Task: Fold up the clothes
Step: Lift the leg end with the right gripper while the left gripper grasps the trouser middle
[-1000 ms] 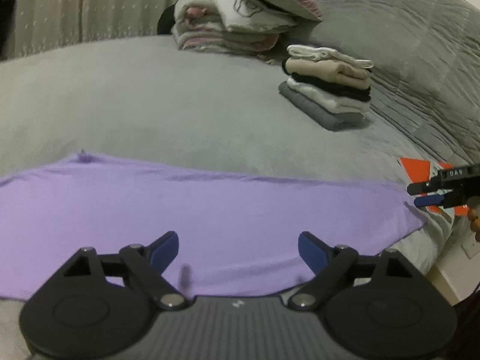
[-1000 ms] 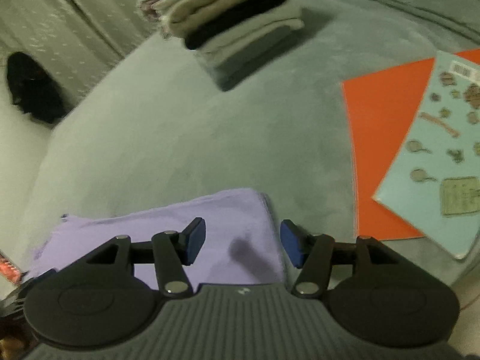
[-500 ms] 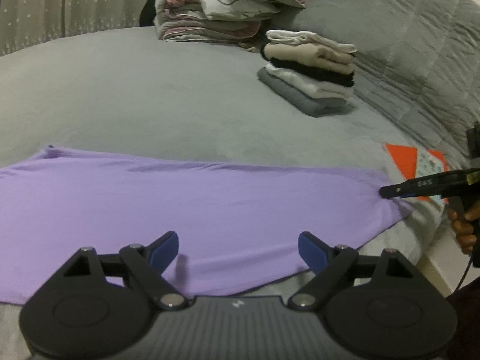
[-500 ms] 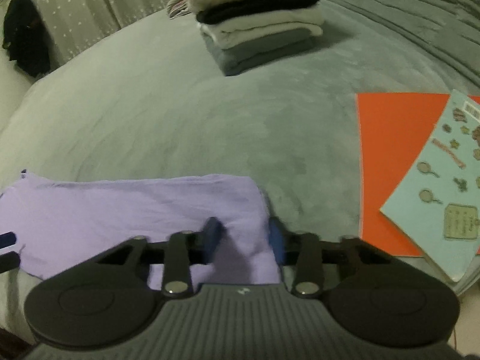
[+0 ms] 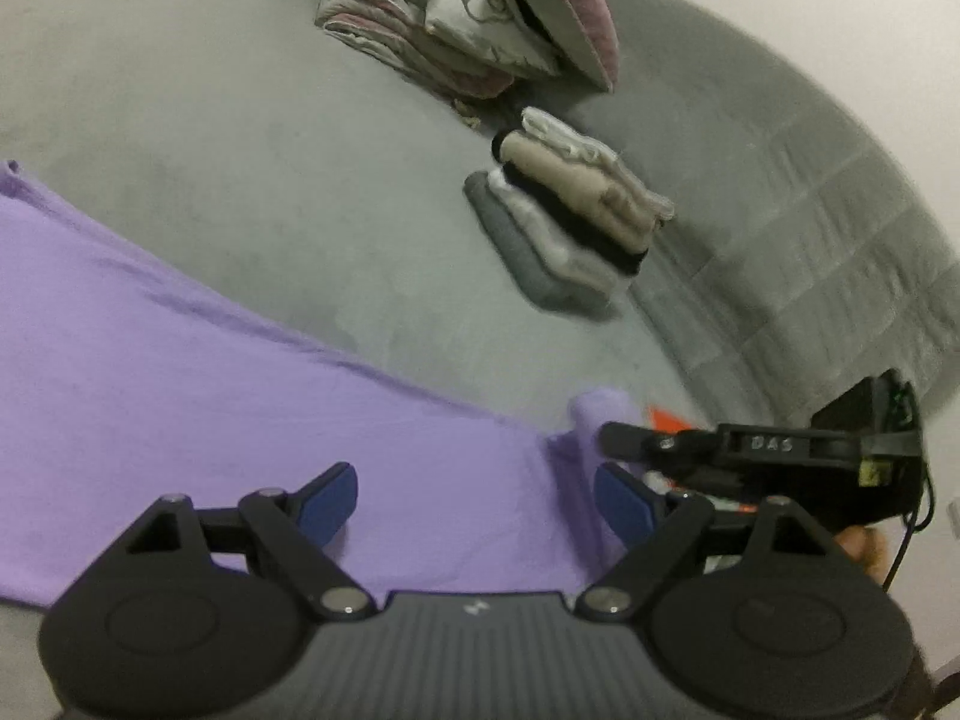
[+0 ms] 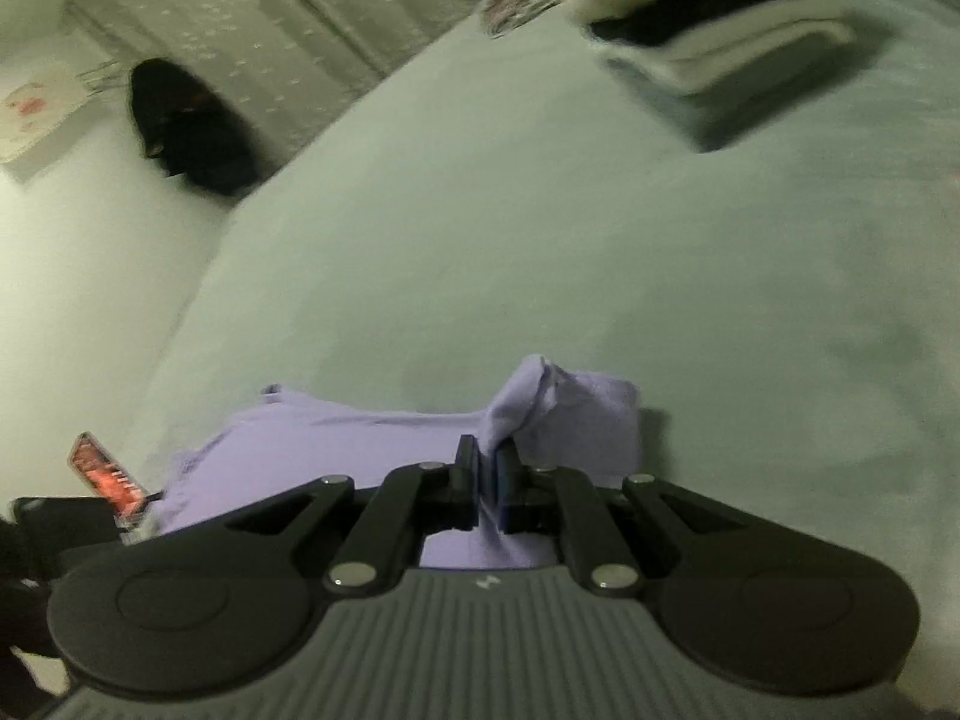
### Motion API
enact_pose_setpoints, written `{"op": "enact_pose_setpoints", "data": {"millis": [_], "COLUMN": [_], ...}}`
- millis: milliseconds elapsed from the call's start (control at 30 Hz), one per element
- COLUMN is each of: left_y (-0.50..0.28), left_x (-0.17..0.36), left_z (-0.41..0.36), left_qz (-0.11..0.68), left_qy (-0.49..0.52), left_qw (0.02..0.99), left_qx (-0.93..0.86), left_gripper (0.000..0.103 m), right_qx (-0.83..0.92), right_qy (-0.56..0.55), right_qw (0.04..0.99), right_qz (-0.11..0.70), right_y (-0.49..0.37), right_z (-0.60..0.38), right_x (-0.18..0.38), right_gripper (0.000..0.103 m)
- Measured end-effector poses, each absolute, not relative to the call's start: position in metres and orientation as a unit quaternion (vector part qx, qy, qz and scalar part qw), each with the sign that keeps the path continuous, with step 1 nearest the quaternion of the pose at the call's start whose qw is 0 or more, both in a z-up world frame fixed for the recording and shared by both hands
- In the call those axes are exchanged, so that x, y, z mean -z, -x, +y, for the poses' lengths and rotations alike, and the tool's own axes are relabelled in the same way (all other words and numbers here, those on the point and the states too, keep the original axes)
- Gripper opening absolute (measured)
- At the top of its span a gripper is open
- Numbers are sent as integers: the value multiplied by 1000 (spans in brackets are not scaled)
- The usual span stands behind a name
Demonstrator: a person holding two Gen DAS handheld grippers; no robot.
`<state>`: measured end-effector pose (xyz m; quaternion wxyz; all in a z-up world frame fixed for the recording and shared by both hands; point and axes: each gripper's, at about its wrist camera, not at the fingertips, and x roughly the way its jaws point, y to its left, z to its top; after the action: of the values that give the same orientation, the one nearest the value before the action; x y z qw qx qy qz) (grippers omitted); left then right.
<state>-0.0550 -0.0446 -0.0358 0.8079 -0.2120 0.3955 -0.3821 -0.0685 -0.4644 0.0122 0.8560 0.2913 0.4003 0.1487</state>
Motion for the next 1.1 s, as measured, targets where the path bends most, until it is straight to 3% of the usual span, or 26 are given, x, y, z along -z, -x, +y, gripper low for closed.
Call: {"op": "enact_pose_setpoints", "data": {"millis": [267,367,433,567,733,1100], "left_y": [69,75,78,84,88,79], "left_x": [35,37,40,44,43,32], "left_z": [-61,-68,-73,-82,-79,-30], "left_qz": [374,369,369,361,349,335], "left_qy": [142,102,70,31,53,108], "left_qw": [819,833,847,868,886,908], "left_qx": [411,398,376,340,300,226], "left_gripper": [86,79,65,48,3,2], "right_qx": [-207,-216,-218,-224,-235,-259], "right_qy": [-300,-295,-296,-298,-301,-328], "right_qw": [828,823,817,810,810,808], "right_qz": [426,436,444,452,446,416], "right_y": [34,25,20,14,16,11], "right_z": [-415,-401,-395,-388,-382,-356], "right_x": [-5,-2,1,1,-6,-16], "right_gripper": [8,8,8,8,8,8]}}
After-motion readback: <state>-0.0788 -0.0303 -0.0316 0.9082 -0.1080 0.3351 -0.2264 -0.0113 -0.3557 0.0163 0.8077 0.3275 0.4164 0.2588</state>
